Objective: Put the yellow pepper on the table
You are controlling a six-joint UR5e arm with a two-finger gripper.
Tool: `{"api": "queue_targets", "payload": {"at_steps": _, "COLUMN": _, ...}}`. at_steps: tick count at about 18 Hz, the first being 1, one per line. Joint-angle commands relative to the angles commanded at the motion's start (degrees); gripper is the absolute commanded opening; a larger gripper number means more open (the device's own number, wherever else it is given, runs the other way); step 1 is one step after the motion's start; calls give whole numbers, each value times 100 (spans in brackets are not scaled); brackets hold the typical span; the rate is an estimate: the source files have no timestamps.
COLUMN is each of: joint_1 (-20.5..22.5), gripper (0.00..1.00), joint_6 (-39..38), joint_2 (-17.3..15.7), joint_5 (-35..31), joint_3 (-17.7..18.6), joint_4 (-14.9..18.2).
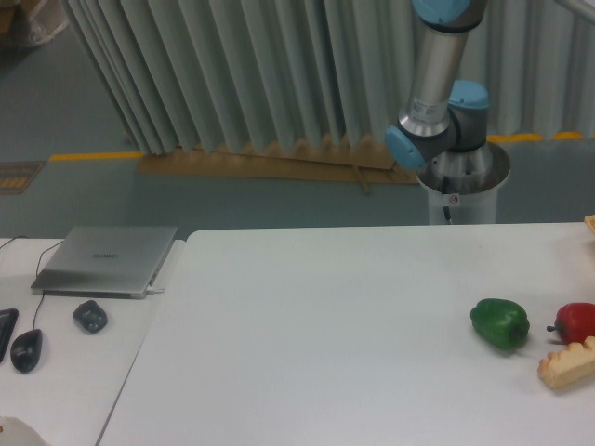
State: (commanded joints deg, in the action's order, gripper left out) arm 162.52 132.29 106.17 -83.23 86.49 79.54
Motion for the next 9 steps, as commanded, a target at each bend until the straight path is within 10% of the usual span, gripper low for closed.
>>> {"api": "queue_targets", "payload": {"at_steps": 9, "joint_1": -756, "gripper": 61, "joint_6": -1898, "joint_2": -88, "joint_5": 404, "joint_3": 9, "joint_4": -70}}
